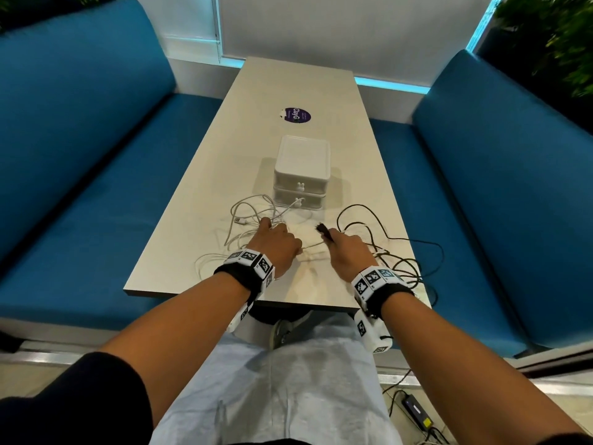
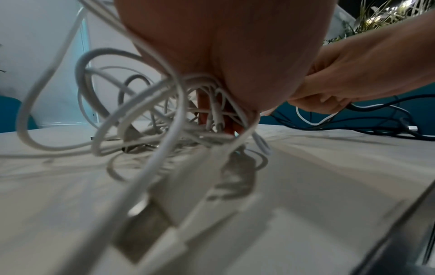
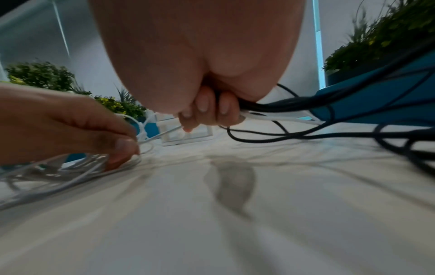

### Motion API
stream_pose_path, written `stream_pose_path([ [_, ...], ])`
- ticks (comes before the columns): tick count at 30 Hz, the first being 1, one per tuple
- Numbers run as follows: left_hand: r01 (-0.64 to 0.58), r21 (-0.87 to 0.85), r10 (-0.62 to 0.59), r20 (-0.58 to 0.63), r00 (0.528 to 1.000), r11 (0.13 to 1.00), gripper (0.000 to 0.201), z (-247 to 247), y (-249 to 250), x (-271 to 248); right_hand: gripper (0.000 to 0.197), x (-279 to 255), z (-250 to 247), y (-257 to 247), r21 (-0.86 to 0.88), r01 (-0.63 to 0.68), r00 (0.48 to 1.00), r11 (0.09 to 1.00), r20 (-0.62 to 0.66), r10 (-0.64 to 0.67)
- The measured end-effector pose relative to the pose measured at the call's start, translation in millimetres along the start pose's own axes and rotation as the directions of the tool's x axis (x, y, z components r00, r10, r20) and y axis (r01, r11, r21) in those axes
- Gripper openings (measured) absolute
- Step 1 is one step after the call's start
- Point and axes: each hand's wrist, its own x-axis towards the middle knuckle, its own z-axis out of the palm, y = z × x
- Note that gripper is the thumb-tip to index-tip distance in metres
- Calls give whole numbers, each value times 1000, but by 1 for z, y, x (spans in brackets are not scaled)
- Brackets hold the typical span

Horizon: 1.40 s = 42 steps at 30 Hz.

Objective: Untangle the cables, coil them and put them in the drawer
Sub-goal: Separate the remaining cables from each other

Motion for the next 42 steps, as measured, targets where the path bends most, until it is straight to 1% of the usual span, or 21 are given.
stream_pose_path([
  [3, -28, -36, 28, -12, 1000, 999, 26, -4, 4, 0, 22, 2, 11, -18, 20, 74, 993, 997, 93, -76],
  [5, -30, -50, 29, -16, 999, 998, 32, -4, 5, 0, 21, 5, 15, -23, 23, 81, 987, 996, 134, -83],
  [9, -20, -61, 20, -6, 1000, 998, 21, -2, 2, 2, 22, 7, 13, -20, 16, 47, 986, 999, 160, -49],
  [12, -13, -77, 11, -27, 1000, 997, 23, -2, -1, 2, 20, 9, 4, -11, 15, -3, 983, 1000, 182, 0],
  [17, 46, -95, -49, -28, 998, 994, 25, -2, -10, -2, 20, 14, -15, 21, -22, -114, 974, 993, 196, 116],
  [22, 84, -138, -92, -52, 994, 987, 19, -1, -11, -1, 21, 14, -22, 40, 1, -243, 962, 970, 128, 241],
  [25, 106, -142, -114, -46, 992, 984, 20, -2, -11, 0, 23, 13, -22, 43, 4, -273, 957, 962, 101, 271],
  [28, 118, -105, -122, -39, 992, 987, 23, -4, -7, 3, 25, 10, -19, 34, -48, -249, 967, 967, 49, 251],
  [29, 117, -93, -120, -34, 992, 989, 24, -6, -5, 4, 26, 8, -17, 28, -49, -227, 973, 973, 24, 228],
  [31, 109, -71, -111, -25, 994, 991, 24, -8, 0, 6, 25, 5, -11, 16, -39, -138, 990, 990, -6, 138],
  [33, 97, -59, -99, -32, 995, 994, 21, -11, 6, 7, 23, 3, -2, -1, -22, -34, 999, 999, 20, 34],
  [35, 86, -69, -89, -46, 995, 994, 16, -12, 9, 7, 22, 1, 7, -16, 12, 31, 997, 999, 64, -32],
  [37, 75, -113, -82, -62, 995, 991, 14, -11, 9, 5, 23, 2, 11, -22, 60, 35, 996, 998, 83, -40],
  [39, 55, -170, -69, -79, 994, 984, 18, -8, 5, 4, 25, 3, 10, -20, 93, 16, 995, 996, 99, -26],
  [42, -4, -262, -13, -66, 998, 965, 20, -6, -4, 2, 28, 3, 2, -17, 59, 25, 989, 998, 143, -33],
])
